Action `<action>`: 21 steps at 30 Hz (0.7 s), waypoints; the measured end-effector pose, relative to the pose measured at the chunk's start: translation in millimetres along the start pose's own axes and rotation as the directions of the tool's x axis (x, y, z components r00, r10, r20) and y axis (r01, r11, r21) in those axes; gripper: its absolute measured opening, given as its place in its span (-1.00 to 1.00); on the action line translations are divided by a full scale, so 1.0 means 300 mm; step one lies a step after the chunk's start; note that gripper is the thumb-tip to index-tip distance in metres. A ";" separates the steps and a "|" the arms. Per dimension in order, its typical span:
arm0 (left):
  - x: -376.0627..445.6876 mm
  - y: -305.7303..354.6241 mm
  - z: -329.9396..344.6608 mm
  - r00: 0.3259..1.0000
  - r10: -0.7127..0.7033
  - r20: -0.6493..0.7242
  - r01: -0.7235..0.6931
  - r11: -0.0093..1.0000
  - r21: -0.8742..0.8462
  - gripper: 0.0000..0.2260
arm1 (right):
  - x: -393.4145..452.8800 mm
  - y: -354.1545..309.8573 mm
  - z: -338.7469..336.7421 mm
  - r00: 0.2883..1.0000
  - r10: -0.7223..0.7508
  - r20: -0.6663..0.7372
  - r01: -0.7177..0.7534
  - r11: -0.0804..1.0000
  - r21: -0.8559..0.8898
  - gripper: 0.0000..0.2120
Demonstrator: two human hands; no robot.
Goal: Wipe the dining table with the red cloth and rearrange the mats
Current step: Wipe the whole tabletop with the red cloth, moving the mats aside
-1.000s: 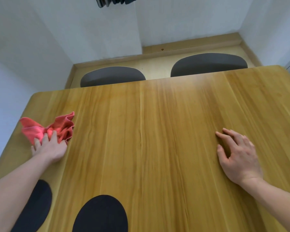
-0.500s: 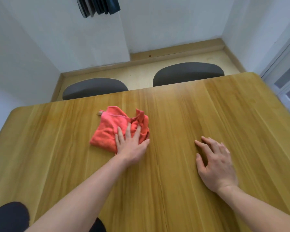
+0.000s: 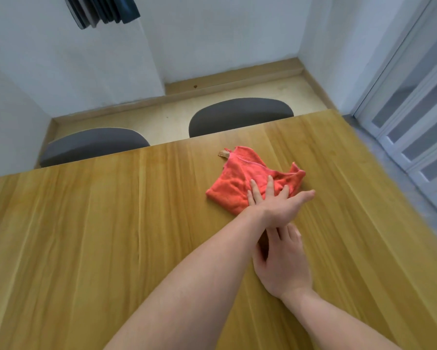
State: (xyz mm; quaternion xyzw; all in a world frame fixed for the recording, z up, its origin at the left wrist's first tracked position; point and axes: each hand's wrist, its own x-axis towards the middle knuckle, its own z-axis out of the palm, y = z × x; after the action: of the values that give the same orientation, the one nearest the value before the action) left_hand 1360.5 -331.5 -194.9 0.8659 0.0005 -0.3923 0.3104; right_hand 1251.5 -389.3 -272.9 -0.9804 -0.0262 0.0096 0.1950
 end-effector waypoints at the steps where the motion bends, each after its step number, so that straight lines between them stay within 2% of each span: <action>1: 0.001 0.010 -0.011 1.000 0.015 0.017 -0.015 1.000 -0.019 -0.11 | 0.002 0.003 0.000 1.000 0.001 0.002 -0.001 1.000 -0.003 -0.47; 3: -0.002 -0.004 -0.032 0.995 0.096 0.025 -0.093 0.993 -0.077 -0.39 | -0.001 0.003 0.000 1.000 -0.002 -0.009 0.002 1.000 -0.012 -0.53; 4: -0.004 -0.019 -0.042 0.983 0.181 -0.032 -0.183 0.972 -0.148 -0.51 | 0.001 0.001 -0.003 1.000 0.002 -0.016 -0.002 1.000 -0.015 -0.55; 5: -0.017 -0.044 -0.038 0.953 0.280 -0.117 -0.301 0.924 -0.234 -0.58 | 0.000 0.001 -0.001 1.000 0.006 -0.020 -0.007 1.000 -0.020 -0.56; 6: -0.033 -0.075 -0.029 0.913 0.307 -0.270 -0.387 0.861 -0.329 -0.63 | -0.001 -0.002 0.002 1.000 0.010 -0.028 -0.011 1.000 -0.022 -0.57; 7: -0.055 -0.112 -0.020 0.855 0.253 -0.453 -0.445 0.805 -0.392 -0.71 | 0.000 -0.002 0.007 0.999 0.015 -0.039 -0.016 1.000 -0.019 -0.58; 8: -0.068 -0.167 -0.006 0.769 0.181 -0.614 -0.483 0.793 -0.371 -0.79 | 0.002 -0.002 0.012 0.998 0.019 -0.054 -0.020 1.000 -0.019 -0.58; 9: -0.092 -0.229 0.010 0.668 0.140 -0.731 -0.484 0.828 -0.284 -0.82 | 0.005 0.001 0.016 0.997 0.018 -0.070 -0.020 0.999 -0.027 -0.58; 10: -0.119 -0.302 0.028 0.594 0.137 -0.793 -0.439 0.881 -0.177 -0.80 | 0.008 0.003 0.021 0.996 0.009 -0.083 -0.012 0.999 -0.036 -0.58; 11: -0.144 -0.384 0.041 0.558 0.154 -0.815 -0.366 0.927 -0.075 -0.76 | 0.009 0.002 0.025 0.996 -0.002 -0.093 -0.002 0.999 -0.042 -0.58; 12: -0.164 -0.461 0.055 0.562 0.171 -0.809 -0.281 0.960 0.007 -0.70 | 0.009 0.003 0.024 0.995 -0.008 -0.100 0.003 0.999 -0.043 -0.58; 15: -0.214 -0.618 0.113 0.664 0.185 -0.724 -0.038 0.976 0.214 -0.51 | 0.009 0.004 0.021 0.994 -0.017 -0.105 0.012 0.999 -0.043 -0.58; 17: -0.224 -0.648 0.147 0.699 0.199 -0.687 0.015 0.956 0.291 -0.44 | 0.008 0.003 0.022 0.995 -0.019 -0.102 0.014 0.999 -0.051 -0.58; 21: -0.223 -0.639 0.140 0.692 0.186 -0.698 0.044 0.954 0.298 -0.42 | 0.012 0.002 0.021 0.996 -0.015 -0.093 0.010 0.999 -0.048 -0.57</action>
State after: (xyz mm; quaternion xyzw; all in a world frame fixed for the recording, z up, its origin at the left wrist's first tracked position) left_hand 1238.9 -183.1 -273.4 0.9851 0.0302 -0.0059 0.1694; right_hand 1255.0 -387.3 -279.1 -0.9840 -0.0234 -0.0381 0.1727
